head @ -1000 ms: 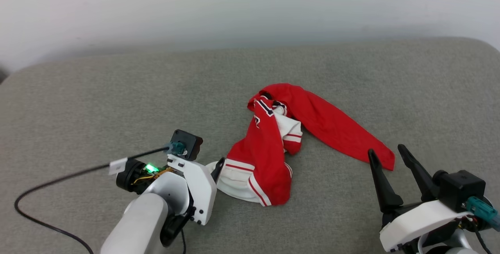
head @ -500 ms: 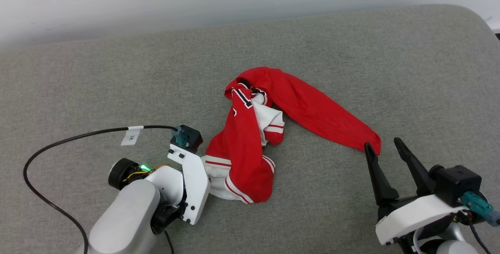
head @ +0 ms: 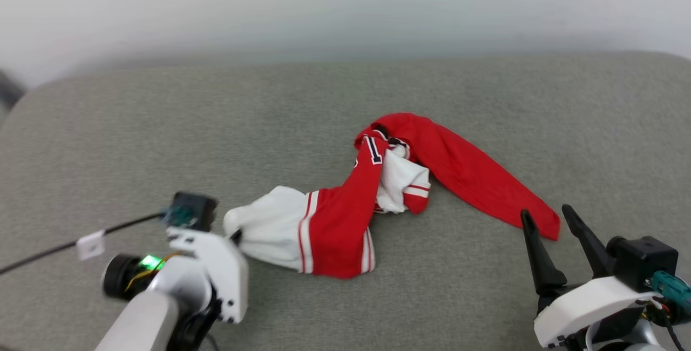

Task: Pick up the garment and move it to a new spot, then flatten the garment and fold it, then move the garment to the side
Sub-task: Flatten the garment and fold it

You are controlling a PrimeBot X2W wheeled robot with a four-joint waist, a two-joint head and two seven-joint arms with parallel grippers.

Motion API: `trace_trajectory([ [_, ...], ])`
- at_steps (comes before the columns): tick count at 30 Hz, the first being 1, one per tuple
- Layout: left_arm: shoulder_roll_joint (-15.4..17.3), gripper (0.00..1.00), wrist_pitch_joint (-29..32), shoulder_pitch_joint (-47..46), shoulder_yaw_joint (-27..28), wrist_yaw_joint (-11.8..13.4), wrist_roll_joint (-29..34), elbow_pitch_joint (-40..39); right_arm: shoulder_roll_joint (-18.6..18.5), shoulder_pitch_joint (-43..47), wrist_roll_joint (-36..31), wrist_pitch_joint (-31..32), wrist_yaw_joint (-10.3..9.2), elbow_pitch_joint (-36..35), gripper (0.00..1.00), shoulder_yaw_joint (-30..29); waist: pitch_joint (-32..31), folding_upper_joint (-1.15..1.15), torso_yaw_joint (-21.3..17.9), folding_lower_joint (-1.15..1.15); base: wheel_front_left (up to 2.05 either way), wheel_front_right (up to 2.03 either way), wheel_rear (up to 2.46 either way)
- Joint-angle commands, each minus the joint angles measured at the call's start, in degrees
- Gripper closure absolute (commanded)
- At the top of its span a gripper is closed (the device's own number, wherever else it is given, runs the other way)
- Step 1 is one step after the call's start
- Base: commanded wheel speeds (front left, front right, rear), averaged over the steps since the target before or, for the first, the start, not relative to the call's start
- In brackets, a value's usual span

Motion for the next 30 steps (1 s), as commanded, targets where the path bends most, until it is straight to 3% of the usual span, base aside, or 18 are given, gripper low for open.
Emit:
trace_trajectory([
  [1, 0.8, 1.0, -0.6, 2.8, 1.3, 1.6, -0.5, -1.5, 0.1, 1.0, -0.2, 0.5, -0.02, -0.5, 0.0, -0.3, -1.9, 0.0, 2.1, -0.01, 0.0, 0.0, 0.0],
  [6, 2.2, 1.0, -0.8, 13.1, 6.0, 7.0, -3.5, -5.5, 0.2, 2.5, -0.3, 1.7, -0.02, -1.6, 0.0, -0.7, -3.1, 0.0, 3.6, -0.01, 0.0, 0.0, 0.0],
  [10, 1.4, 1.0, -1.5, 19.9, 8.0, 9.2, -5.8, -6.0, 0.2, 3.2, -0.3, 2.2, -0.02, -2.2, 0.0, -0.5, -3.5, 0.0, 3.9, -0.01, 0.0, 0.0, 0.0],
  [11, 1.1, 0.92, -2.0, 20.9, 8.3, 9.5, -6.3, -5.9, 0.2, 3.4, -0.2, 2.3, -0.02, -2.3, 0.0, -0.4, -3.6, 0.0, 3.9, -0.01, 0.0, 0.0, 0.0],
  [12, 0.7, 0.56, -2.3, 21.7, 8.3, 9.7, -6.6, -5.6, 0.2, 3.5, -0.1, 2.4, -0.02, -2.4, 0.0, -0.4, -3.7, 0.0, 3.9, -0.01, 0.0, 0.0, 0.0],
  [13, 0.6, 0.13, -2.9, 22.2, 8.3, 9.8, -6.4, -5.5, 0.2, 3.7, -0.1, 2.5, -0.02, -2.5, 0.0, -0.4, -3.8, 0.0, 3.9, -0.01, 0.0, 0.0, 0.0],
  [14, 0.3, 0.0, -3.8, 22.3, 8.3, 9.8, -6.3, -5.4, 0.3, 3.9, -0.1, 2.6, -0.02, -2.6, 0.0, -0.5, -4.0, 0.0, 3.9, -0.01, 0.0, 0.0, 0.0],
  [18, -0.3, 0.0, -7.8, 21.0, 8.3, 9.7, -4.7, -6.0, 0.3, 4.6, -0.1, 3.0, -0.02, -2.7, 0.0, -0.7, -5.0, 0.0, 4.0, -0.01, 0.0, 0.0, 0.0],
  [30, -2.2, 0.0, -29.1, 14.6, 6.4, 6.2, 2.9, -9.3, 0.3, 6.3, 0.1, 4.8, -0.02, -3.0, 0.0, -1.2, -7.9, 0.0, 3.8, -0.01, 0.0, 0.0, 0.0],
])
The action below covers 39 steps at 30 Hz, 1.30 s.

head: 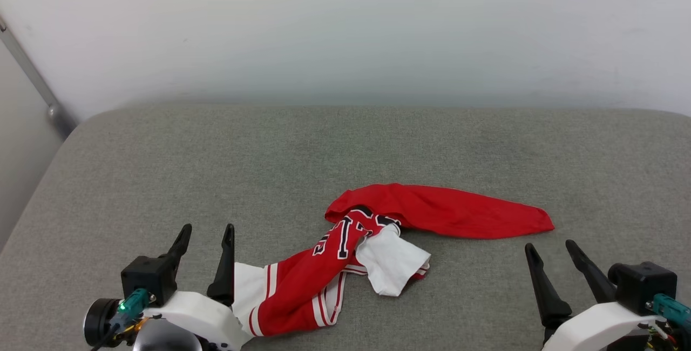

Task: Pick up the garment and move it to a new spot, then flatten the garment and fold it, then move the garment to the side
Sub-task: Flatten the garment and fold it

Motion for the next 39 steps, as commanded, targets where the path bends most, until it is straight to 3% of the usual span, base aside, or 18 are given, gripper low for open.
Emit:
trace_trajectory([
  [1, -0.2, 0.0, -1.0, -0.6, -0.2, -0.2, 0.6, -0.3, 0.2, 0.7, 0.2, 0.2, -0.02, 0.0, 0.0, -0.1, -0.1, 0.0, 0.0, 0.0, 0.0, 0.0, 0.0],
  [7, -1.5, 0.0, -7.4, -1.7, -1.2, -0.9, 2.3, -0.8, -1.0, 0.9, 2.2, 5.3, -0.02, 2.2, 0.0, 1.8, -0.3, 0.0, 0.9, 0.0, 0.0, 0.0, 0.0],
  [15, -2.7, 0.0, -8.9, -3.7, -3.0, -1.6, 3.3, -1.2, -5.6, -3.3, 10.1, 19.8, -0.02, 7.7, 0.0, 8.5, 1.2, 0.0, 4.8, 0.0, 0.0, 0.0, 0.0],
  [20, -3.9, 0.0, -9.7, -5.4, -4.0, -1.8, 3.7, -1.6, -6.6, -8.1, 13.9, 26.1, -0.02, 10.6, 0.0, 12.4, 3.7, 0.0, 7.9, 0.0, 0.0, 0.0, 0.0],
  [31, -5.7, 0.0, -10.6, -8.3, -5.5, -2.8, 4.0, 0.8, -5.6, -19.3, 17.9, 24.9, -0.02, 20.0, 0.0, 18.0, 8.6, 0.0, 10.9, 0.0, 0.0, 0.0, 0.0],
  [32, -5.9, 0.0, -10.7, -8.5, -5.5, -2.9, 4.0, 1.1, -5.6, -19.8, 18.0, 24.7, -0.02, 20.6, 0.68, 18.3, 8.7, 0.0, 10.9, 0.0, 0.0, 0.0, 0.0],
  [33, -5.9, 0.0, -10.7, -8.5, -5.5, -2.9, 4.0, 1.3, -5.9, -20.3, 18.2, 24.3, -0.02, 20.9, 1.0, 18.7, 8.8, 0.0, 10.8, 0.0, 0.0, 0.0, 0.0],
  [39, -5.9, 0.0, -11.1, -8.1, -5.2, -2.6, 4.1, 2.4, -7.7, -21.0, 19.1, 23.1, -0.01, 19.3, 1.0, 19.6, 8.5, 0.0, 9.1, 0.0, 0.0, 0.0, 0.0],
])
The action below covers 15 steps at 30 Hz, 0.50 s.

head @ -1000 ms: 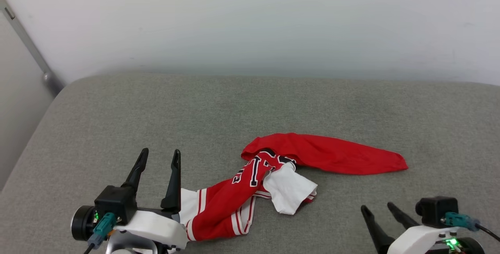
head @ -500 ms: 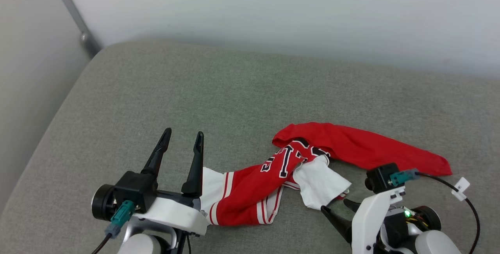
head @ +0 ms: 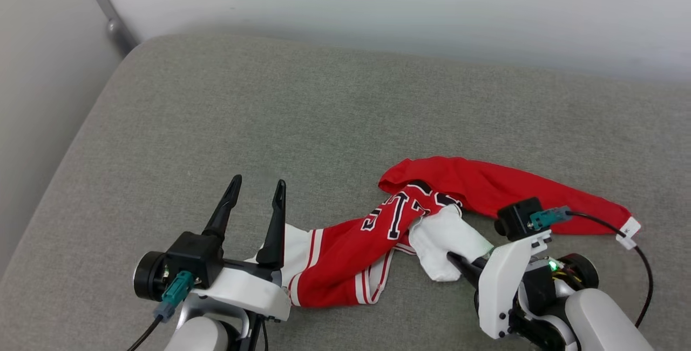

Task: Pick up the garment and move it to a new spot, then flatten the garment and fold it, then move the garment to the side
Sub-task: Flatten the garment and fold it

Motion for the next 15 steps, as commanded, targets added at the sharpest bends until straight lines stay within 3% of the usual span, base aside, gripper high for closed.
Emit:
trace_trajectory([
  [1, 0.0, 0.0, -0.4, 0.0, 0.2, 0.2, 0.1, 0.3, -0.7, -0.6, 0.1, -0.2, -0.01, -1.0, 1.0, 0.0, -0.5, 0.0, -0.9, 0.0, 0.0, 0.0, 0.0],
  [9, 0.9, 0.0, -0.5, 2.0, 0.8, 0.6, -0.4, 0.9, -5.6, 2.6, -2.0, 2.1, 0.0, -9.3, 1.0, -5.0, -3.3, 0.0, -5.5, 0.0, 0.0, 0.0, 0.0],
  [15, 1.3, 0.0, -0.1, 3.3, 1.0, 1.0, -1.0, 0.9, -7.0, 8.1, -3.2, 7.0, -0.01, -12.3, 1.0, -17.2, -4.5, 0.0, -8.3, 0.0, 0.0, 0.0, 0.0],
])
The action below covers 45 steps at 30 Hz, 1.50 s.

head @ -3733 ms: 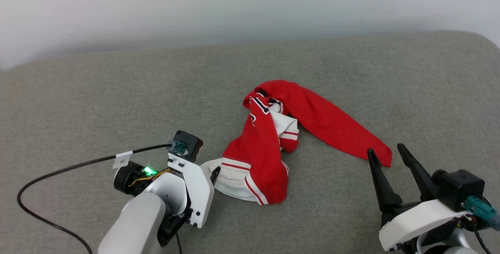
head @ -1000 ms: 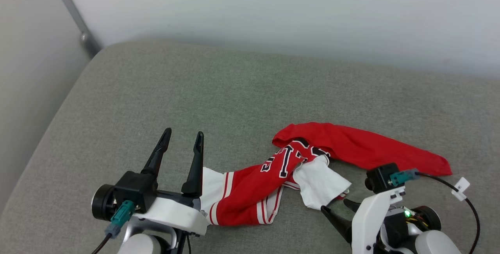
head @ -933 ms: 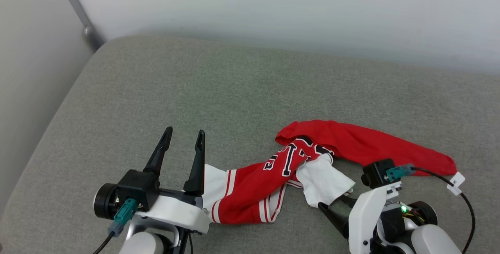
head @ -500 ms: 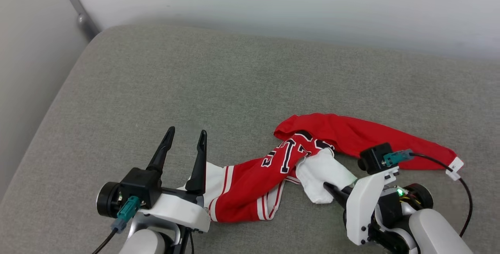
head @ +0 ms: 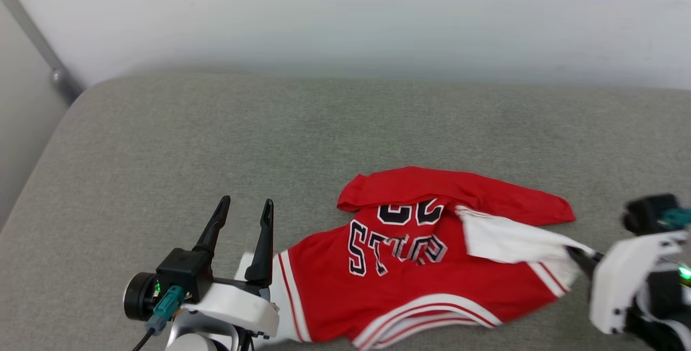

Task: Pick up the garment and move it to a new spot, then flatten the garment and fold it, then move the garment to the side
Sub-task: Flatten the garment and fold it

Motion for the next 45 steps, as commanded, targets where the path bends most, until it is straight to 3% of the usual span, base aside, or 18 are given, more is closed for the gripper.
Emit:
trace_trajectory([
  [1, 0.3, 0.0, 0.0, 0.5, 0.1, 0.3, -0.3, -0.2, 0.4, 1.9, -0.3, 1.2, -0.02, 0.5, 1.0, -3.5, -0.4, 0.0, -1.1, 0.0, 0.0, 0.0, 0.0],
  [7, 0.8, 0.0, 0.7, 0.0, 0.0, 0.5, -0.4, -0.5, 4.9, 5.3, -1.6, 4.2, -0.02, 5.9, 1.0, -19.5, 1.4, 0.0, -2.0, 0.0, 0.0, 0.0, 0.0],
  [11, 0.9, 0.0, 0.9, -0.4, 0.0, 0.5, -0.5, -0.4, 7.9, 5.1, -2.4, 3.2, -0.02, 9.7, 1.0, -23.9, 2.8, 0.0, -2.1, 0.0, 0.0, 0.0, 0.0],
  [12, 0.9, 0.0, 0.8, -0.5, 0.1, 0.6, -0.6, -0.4, 8.7, 4.6, -2.7, 2.4, -0.01, 10.6, 0.88, -24.4, 3.1, 0.0, -2.1, 0.0, 0.0, 0.0, 0.0],
  [13, 1.0, 0.0, 0.9, -0.6, 0.2, 0.7, -0.6, -0.4, 9.3, 4.1, -2.8, 1.5, -0.02, 11.4, 0.07, -24.9, 3.5, 0.0, -2.2, 0.0, 0.0, 0.0, 0.0],
  [14, 1.1, 0.0, 0.8, -0.6, 0.2, 0.8, -0.6, -0.4, 9.8, 3.8, -2.2, 0.5, -0.02, 12.4, 0.0, -25.2, 3.8, 0.0, -2.2, 0.0, 0.0, 0.0, 0.0],
  [20, 1.3, 0.0, 0.7, 0.2, 0.7, 1.3, -0.9, 0.1, 10.0, 5.0, -2.7, -5.1, -0.02, 14.0, 0.0, -25.6, 3.5, 0.0, -2.6, 0.0, 0.0, 0.0, 0.0],
  [28, 1.9, 0.0, 0.8, 2.6, 1.1, 1.9, -1.9, 0.7, 9.1, 10.1, -5.6, -11.7, -0.01, 8.6, 0.0, -25.7, -0.4, 0.0, -3.1, 0.0, 0.0, 0.0, 0.0],
  [45, 4.4, 0.0, 6.2, 7.1, 1.6, 5.2, -2.4, 0.5, 10.2, 12.9, -13.5, -33.6, -0.02, -5.4, 0.0, -8.4, -5.8, 0.0, -4.2, 0.0, 0.0, 0.0, 0.0],
])
